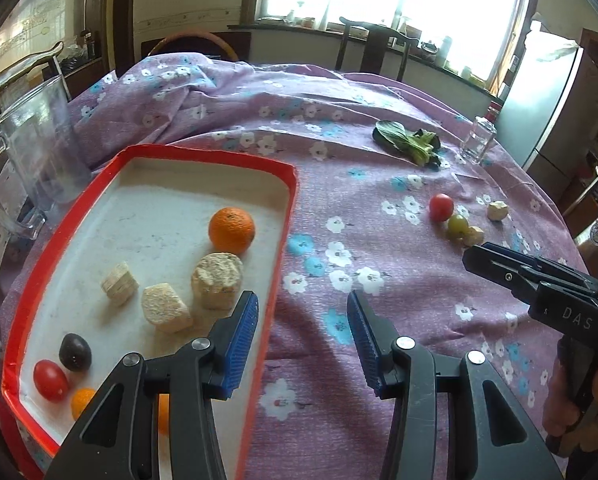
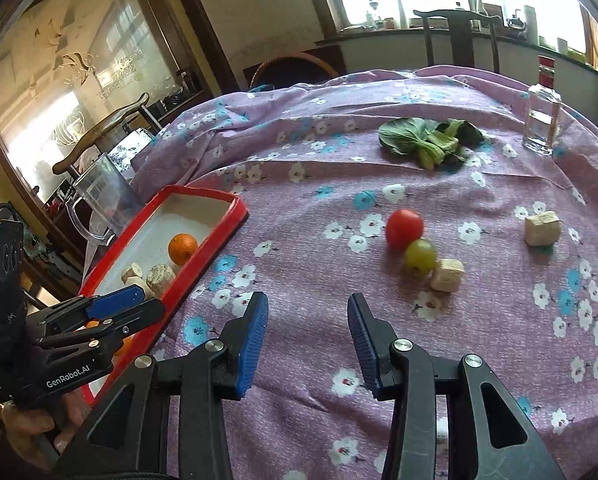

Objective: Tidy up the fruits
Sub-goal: 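Withdraw both tools from the tray toward the remaining items, then grasp the small green fruit with the left tool while the right tool grasps a beige cube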

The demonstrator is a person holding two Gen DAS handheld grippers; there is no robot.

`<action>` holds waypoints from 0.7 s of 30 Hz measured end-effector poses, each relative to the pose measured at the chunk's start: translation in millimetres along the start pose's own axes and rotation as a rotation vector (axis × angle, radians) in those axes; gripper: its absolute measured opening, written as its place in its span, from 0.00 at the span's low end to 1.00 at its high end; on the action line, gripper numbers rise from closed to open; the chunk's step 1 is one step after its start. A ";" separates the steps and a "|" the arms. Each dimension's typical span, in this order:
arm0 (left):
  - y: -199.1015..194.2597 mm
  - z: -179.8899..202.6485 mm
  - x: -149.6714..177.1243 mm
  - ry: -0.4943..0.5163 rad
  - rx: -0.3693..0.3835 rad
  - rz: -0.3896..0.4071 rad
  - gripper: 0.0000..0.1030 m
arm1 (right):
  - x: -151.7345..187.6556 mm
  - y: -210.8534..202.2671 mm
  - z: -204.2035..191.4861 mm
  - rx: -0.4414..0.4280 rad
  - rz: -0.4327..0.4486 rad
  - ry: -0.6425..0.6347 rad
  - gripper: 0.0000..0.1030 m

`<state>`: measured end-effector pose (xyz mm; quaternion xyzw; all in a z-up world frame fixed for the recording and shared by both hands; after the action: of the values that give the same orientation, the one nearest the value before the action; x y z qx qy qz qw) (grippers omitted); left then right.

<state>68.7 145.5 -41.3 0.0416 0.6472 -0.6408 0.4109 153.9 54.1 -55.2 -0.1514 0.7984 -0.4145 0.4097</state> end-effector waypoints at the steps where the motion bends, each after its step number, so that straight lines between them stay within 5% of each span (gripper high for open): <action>1: 0.8 5.6 -0.2 0.008 0.006 0.000 0.45 | 1.5 -3.7 6.1 0.007 0.003 0.005 0.42; 13: 23.8 73.4 -6.2 0.097 0.070 -0.031 0.45 | 9.1 -30.1 85.6 0.084 0.044 0.104 0.43; 21: 41.5 91.6 -12.7 0.099 0.080 -0.049 0.45 | -0.7 -14.4 90.7 0.069 0.045 0.083 0.40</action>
<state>145.0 79.7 -52.4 0.0737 0.6416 -0.6730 0.3606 223.6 -3.1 -72.6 -0.1019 0.8031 -0.4384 0.3904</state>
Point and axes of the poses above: each gripper's, at about its wrist camera, not at the fingertips, and y roughly the way its jaws point, z to its right, x to its underside, the point moved 10 cm from there along y, roughly the way its jaws point, and after that the axes turned 4 degrees about -z, right-handed, at the moved point
